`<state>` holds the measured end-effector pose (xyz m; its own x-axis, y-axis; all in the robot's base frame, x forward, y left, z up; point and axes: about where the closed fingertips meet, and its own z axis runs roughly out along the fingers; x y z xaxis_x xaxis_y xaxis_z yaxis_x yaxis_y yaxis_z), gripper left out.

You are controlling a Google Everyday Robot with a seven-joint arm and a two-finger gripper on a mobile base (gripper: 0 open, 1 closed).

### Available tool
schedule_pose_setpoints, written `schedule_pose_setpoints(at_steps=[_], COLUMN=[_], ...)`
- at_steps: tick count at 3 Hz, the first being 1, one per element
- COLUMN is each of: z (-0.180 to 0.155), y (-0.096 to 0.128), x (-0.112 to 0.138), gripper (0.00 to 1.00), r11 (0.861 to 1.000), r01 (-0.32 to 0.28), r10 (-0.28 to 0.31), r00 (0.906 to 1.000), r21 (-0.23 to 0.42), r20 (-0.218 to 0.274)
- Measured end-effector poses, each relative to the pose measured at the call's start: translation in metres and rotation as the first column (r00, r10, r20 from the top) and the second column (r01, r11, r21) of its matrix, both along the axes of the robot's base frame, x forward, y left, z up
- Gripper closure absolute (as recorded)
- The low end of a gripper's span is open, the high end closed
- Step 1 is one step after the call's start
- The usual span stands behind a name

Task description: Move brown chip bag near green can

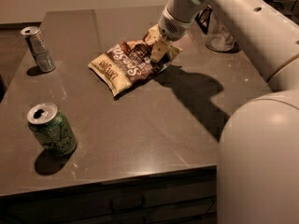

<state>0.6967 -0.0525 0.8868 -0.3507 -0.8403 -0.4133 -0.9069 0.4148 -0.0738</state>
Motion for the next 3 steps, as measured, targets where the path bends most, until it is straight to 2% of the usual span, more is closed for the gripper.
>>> schedule_pose_setpoints(at_steps=[1,2,3], z=[0.01,0.021,0.026], y=[0.007,0.015,0.022], x=[-0.028,-0.061,-0.098], gripper=[0.88,1.0,1.0], r11=[0.998,0.991,0.981], r01=[-0.055,-0.107,-0.155], r10=[0.055,0.109,0.16], r00=[0.9985,0.994,0.9865], r21=[0.044,0.086,0.12], r20=[-0.005,-0.014,-0.033])
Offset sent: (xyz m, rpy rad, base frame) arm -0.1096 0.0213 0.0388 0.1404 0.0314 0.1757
